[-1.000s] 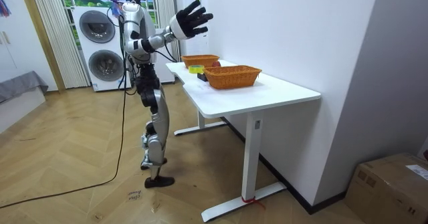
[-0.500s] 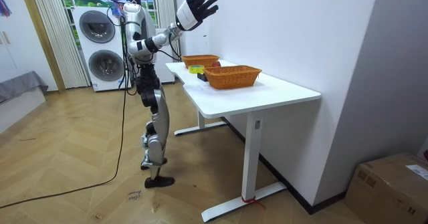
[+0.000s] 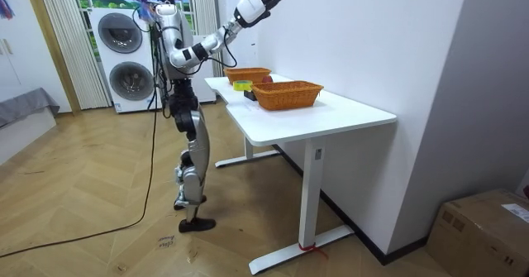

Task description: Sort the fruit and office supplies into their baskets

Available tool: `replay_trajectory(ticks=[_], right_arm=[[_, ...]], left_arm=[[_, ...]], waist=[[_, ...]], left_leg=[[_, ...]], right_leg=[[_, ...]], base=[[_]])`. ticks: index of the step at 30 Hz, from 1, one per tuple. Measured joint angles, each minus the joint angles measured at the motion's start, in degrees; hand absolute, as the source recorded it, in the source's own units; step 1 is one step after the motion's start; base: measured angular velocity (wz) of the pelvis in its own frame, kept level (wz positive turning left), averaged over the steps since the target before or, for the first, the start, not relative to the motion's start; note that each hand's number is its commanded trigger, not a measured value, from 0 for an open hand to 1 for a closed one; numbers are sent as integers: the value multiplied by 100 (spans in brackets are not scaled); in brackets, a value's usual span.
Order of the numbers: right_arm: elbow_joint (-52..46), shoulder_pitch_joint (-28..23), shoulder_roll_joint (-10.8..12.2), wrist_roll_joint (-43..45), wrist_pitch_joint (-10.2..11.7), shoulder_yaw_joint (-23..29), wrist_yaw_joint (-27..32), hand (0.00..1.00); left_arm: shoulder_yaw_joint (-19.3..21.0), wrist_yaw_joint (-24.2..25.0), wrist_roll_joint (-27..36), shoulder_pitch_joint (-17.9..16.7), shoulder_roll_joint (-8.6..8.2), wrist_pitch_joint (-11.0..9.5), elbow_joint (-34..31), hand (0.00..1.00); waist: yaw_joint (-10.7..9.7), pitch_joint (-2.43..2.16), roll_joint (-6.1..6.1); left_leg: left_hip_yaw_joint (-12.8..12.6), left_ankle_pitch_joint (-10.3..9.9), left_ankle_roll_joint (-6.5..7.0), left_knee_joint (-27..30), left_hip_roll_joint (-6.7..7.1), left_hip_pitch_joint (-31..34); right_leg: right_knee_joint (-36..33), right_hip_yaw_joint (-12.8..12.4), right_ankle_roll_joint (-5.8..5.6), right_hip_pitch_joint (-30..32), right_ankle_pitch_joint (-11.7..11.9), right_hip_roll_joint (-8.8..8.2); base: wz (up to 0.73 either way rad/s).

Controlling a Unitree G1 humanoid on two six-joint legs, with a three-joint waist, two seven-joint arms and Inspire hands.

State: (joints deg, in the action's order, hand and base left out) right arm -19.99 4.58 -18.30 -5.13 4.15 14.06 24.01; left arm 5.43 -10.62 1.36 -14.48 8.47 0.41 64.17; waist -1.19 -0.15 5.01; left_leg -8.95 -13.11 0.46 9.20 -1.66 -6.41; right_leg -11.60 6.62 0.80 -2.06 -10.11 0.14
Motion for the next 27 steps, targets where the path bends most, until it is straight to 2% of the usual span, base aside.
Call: replay_trajectory(ticks=[7,13,16,21,27], right_arm=[[0,0,1,127,-54,-387,-737,0],[1,-1,1,220,-54,-397,-1210,0],[0,-1,0,377,-54,-418,-1445,0],[10,-1,2,379,-54,-615,-1727,0],[67,-1,-1,369,-55,-937,-2141,0]], left_arm=[[0,30,-109,-3,6,-14,60,0],[-1,45,-111,-15,50,-16,67,0],[-9,54,-111,0,82,-15,78,0],[-124,118,-109,44,125,-18,111,0],[-195,153,-93,180,133,-31,110,0]], waist=[[36,10,3],[50,29,66],[57,13,102],[56,18,94],[162,49,50]], left_leg=[[8,1,-1,20,-11,-107],[20,0,-8,36,-41,-38],[24,2,-10,45,-23,-22],[36,4,-9,55,-23,-23],[57,3,-10,38,-61,-19]], right_leg=[[-11,53,12,-111,9,-11],[-7,69,26,-103,37,-10],[1,72,31,-98,49,0],[6,86,27,-100,55,1],[11,130,27,-95,56,-2]], base=[[0],[0],[0],[0],[1]])
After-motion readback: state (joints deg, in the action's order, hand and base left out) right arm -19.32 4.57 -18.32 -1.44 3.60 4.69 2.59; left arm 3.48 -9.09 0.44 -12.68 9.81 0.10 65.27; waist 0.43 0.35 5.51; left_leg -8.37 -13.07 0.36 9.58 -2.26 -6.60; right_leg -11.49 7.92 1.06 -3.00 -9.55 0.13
